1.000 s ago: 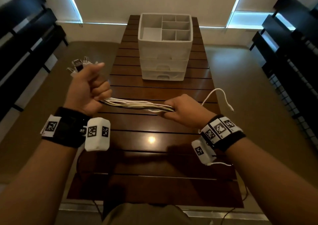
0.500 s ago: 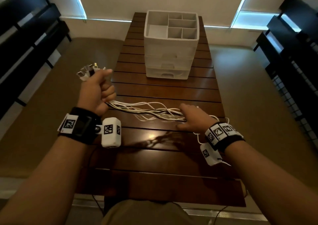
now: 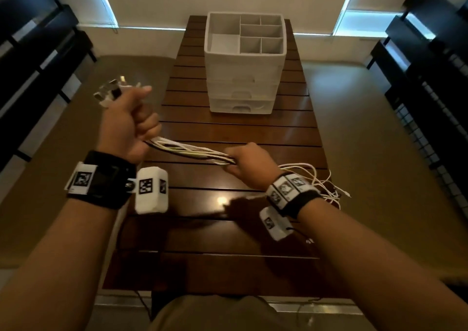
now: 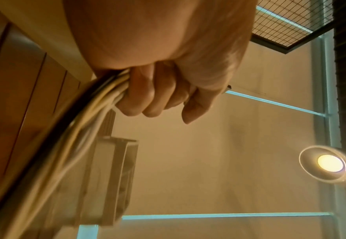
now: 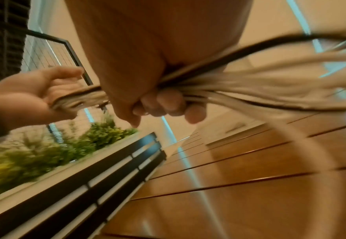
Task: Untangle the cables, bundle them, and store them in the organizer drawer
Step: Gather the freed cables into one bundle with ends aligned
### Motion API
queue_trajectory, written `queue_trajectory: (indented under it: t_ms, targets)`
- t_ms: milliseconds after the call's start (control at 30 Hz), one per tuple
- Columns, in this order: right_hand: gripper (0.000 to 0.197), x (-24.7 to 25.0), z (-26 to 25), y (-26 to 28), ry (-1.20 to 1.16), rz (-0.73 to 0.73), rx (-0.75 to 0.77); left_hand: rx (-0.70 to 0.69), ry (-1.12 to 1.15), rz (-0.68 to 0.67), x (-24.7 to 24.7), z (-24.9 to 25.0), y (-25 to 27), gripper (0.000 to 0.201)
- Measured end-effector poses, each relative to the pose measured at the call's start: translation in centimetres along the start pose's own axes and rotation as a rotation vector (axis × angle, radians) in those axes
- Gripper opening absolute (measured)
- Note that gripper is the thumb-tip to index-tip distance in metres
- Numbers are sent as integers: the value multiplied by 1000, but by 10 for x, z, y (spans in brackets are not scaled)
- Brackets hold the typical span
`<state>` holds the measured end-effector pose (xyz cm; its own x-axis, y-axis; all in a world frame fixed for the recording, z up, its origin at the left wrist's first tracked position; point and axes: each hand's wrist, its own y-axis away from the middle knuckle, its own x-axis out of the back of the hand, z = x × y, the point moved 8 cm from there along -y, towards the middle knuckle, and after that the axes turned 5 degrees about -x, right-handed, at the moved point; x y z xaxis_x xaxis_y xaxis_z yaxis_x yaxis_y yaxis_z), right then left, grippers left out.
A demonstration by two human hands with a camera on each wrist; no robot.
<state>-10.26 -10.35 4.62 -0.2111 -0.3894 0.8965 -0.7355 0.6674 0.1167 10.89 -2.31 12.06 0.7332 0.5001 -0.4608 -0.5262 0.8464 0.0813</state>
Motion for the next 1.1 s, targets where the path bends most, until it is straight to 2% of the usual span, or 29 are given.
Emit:
queue_trajectory:
  t_ms: [100, 200, 300, 400, 467, 533, 600, 700, 833, 933, 1000, 1067, 1100]
  targets:
    - [22, 4, 66, 15, 66, -31, -158, -8, -39, 73, 36, 7, -4, 48]
    - [24, 8, 84, 21, 65, -71, -224, 3, -213, 88, 45, -1, -9, 44]
    - [26, 30, 61, 19, 149, -44, -205, -22, -492, -16, 21, -14, -6, 37]
    - [25, 64, 9, 13, 254, 18, -107, -114, -794, -188, -28, -26, 13, 12]
    - [18, 86, -33, 7, 289, 67, -19, -172, -864, -310, -60, -32, 26, 18]
    - [11, 105, -65, 0, 280, 115, 43, -250, -823, -376, -79, -29, 35, 40]
    - [11, 115, -72, -7, 301, 151, 32, -315, -716, -295, -75, -16, 33, 54]
    - [15, 107, -51, -12, 351, 143, -49, -403, -721, -120, -51, -2, 26, 51]
    - [20, 74, -7, -11, 394, 29, -153, -475, -636, 6, -30, 11, 25, 30]
    - [26, 60, 30, -5, 416, -61, -255, -446, -493, 81, -16, 22, 23, 39]
    - [28, 53, 41, -2, 452, -109, -279, -410, -495, 37, -21, 23, 23, 29]
    - [29, 44, 35, -1, 496, -150, -245, -375, -637, -151, -50, 8, 29, 11]
    - [28, 40, 28, -2, 510, -161, -215, -357, -744, -261, -68, -5, 33, 13]
